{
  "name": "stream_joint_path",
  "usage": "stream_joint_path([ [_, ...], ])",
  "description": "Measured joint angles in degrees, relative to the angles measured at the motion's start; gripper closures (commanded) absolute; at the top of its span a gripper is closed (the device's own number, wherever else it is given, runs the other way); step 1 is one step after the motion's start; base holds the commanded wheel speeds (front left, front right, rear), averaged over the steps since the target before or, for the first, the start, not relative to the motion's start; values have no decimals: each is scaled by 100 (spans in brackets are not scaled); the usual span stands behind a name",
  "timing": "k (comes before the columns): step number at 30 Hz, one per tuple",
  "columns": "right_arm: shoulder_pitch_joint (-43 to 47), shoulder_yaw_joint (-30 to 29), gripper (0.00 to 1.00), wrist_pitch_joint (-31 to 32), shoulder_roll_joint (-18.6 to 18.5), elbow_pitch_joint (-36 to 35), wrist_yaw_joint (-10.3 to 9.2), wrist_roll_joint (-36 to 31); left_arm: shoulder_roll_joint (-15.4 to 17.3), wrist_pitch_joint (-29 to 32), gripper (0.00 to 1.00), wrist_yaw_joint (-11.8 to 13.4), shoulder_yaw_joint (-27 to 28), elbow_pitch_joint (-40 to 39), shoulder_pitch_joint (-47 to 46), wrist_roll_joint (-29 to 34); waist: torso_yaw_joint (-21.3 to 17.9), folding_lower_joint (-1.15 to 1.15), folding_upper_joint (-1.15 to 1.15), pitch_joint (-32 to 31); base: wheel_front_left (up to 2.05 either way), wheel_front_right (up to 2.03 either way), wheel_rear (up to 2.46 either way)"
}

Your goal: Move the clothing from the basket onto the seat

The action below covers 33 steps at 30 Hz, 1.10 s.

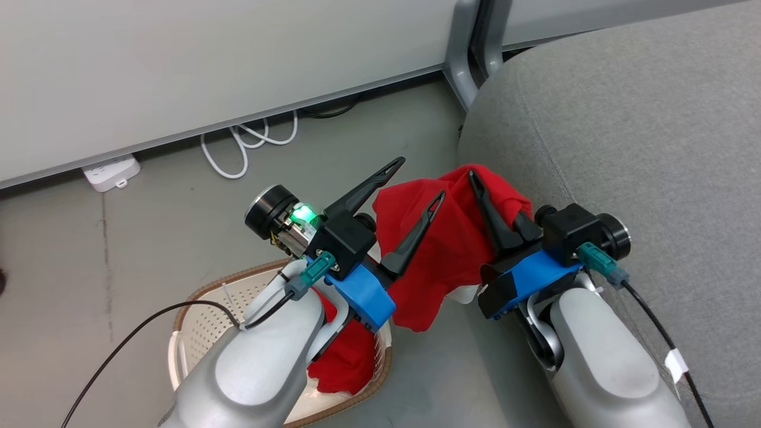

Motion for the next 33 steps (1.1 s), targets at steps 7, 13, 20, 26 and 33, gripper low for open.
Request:
stream_joint_path([
  [7,212,-604,100,1,0,-377,0,-67,10,34,0,-27,-140,30,-34,5,-474,0,0,139,0,0,0],
  [13,454,-1016,100,0,0,-706,0,-56,12,86,0,-41,-287,38,-43,4,-849,0,0,276,0,0,0],
  [20,694,-1372,100,0,-2,-945,0,37,4,120,0,-80,-456,69,-108,-11,-1166,0,0,437,0,0,0],
  [26,847,-1479,100,0,-1,-1055,0,132,3,136,0,-82,-564,100,-112,-22,-1296,0,0,557,0,0,0],
  [33,896,-1496,100,0,0,-1089,0,167,14,136,0,-83,-613,113,-135,-64,-1304,0,0,608,0,0,0],
])
